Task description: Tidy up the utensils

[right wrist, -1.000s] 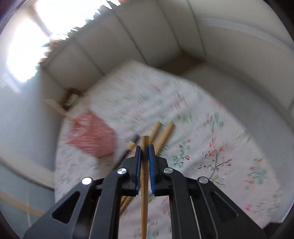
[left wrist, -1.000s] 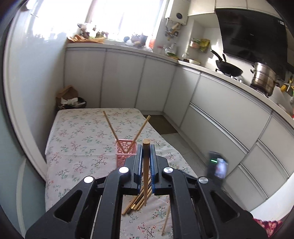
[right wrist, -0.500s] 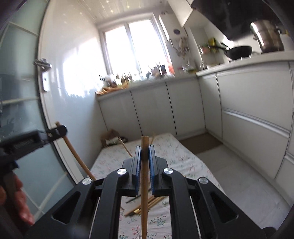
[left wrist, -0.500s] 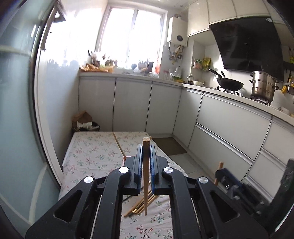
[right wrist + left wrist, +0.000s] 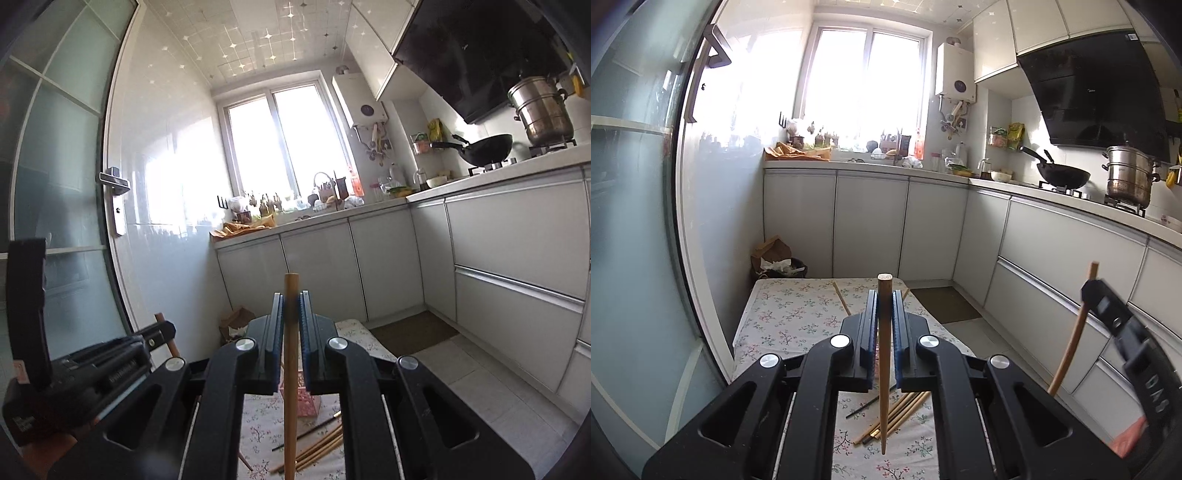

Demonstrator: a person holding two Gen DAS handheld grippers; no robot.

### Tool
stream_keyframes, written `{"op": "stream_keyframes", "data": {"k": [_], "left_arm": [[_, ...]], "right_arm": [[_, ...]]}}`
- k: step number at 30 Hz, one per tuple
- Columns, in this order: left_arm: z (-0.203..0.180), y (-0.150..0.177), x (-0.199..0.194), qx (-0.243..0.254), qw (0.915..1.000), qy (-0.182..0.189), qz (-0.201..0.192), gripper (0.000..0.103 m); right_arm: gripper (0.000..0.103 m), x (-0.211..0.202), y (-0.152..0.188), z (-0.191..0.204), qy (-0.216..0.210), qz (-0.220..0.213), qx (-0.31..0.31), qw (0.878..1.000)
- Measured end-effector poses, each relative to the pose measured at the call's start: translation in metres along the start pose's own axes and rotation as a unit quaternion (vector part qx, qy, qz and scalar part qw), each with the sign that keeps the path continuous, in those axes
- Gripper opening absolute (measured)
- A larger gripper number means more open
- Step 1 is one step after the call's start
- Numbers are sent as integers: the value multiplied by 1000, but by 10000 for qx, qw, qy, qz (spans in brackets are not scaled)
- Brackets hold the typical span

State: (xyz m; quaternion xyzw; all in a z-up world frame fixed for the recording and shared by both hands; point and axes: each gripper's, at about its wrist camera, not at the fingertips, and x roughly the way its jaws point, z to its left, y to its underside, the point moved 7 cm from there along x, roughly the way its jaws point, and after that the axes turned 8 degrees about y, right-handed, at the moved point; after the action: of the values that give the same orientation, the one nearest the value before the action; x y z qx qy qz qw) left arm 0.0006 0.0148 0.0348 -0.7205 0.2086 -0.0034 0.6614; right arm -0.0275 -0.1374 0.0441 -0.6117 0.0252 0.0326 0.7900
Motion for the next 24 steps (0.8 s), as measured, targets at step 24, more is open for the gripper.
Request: {"op": "stream_keyframes", "data": {"k": [24], "left_arm": [[68, -70, 123, -372, 9982, -221, -412, 7]], "right_arm": [[9, 142, -25, 3, 56, -91, 196, 9998]]}}
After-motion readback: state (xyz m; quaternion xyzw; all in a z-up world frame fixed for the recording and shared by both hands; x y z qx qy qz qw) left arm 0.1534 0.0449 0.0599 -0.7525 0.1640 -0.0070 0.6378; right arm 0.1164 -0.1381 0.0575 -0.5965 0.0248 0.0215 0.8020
